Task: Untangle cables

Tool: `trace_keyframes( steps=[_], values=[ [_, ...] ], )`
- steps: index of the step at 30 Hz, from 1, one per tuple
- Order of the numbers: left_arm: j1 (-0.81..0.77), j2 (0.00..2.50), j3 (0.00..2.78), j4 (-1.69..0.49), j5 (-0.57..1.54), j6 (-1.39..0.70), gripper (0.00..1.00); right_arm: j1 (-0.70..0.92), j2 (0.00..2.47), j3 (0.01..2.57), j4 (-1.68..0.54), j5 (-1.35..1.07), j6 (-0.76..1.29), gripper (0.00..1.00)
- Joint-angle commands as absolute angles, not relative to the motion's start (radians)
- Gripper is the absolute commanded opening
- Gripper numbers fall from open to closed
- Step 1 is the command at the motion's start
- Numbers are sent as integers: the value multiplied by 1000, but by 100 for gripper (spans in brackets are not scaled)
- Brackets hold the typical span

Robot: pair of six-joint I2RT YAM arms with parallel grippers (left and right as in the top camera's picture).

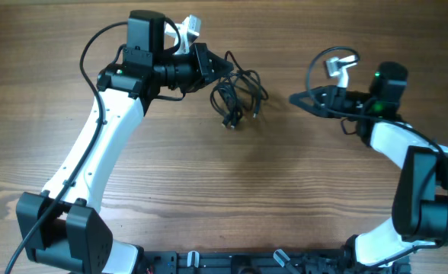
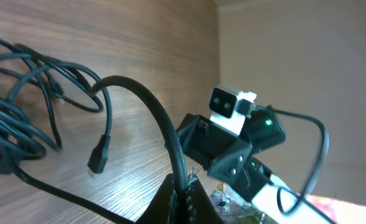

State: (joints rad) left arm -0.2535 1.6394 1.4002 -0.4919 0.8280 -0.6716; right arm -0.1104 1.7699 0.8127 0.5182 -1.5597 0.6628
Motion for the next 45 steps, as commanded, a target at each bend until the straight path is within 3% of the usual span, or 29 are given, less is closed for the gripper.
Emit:
trace_keyframes(
  steps=[1, 7, 14, 24, 34, 39, 45],
  values=[
    [-257, 1605, 1422, -494, 791, -757, 4, -22, 1769, 824, 524, -1610, 580, 67],
    [-257, 1605, 1422, -550, 793, -1087, 4, 98, 1769, 824, 524, -1386, 568, 66],
    [-257, 1604, 1422, -575, 796, -1121, 4, 192, 1769, 824, 517, -1124, 448, 61],
    [-257, 1605, 1422, -581, 838, -1134, 4, 354, 1769, 824, 448, -759, 255, 64],
    [-237, 1605, 1422, -581, 860, -1133, 4, 374, 1769, 824, 447, -627, 253, 64],
    [-216, 1605, 1422, -586, 868, -1131, 4, 321, 1725, 824, 520, -871, 253, 70],
    [-200, 1605, 1422, -585, 901, -1130, 4, 270, 1686, 824, 516, -945, 253, 72]
  ],
)
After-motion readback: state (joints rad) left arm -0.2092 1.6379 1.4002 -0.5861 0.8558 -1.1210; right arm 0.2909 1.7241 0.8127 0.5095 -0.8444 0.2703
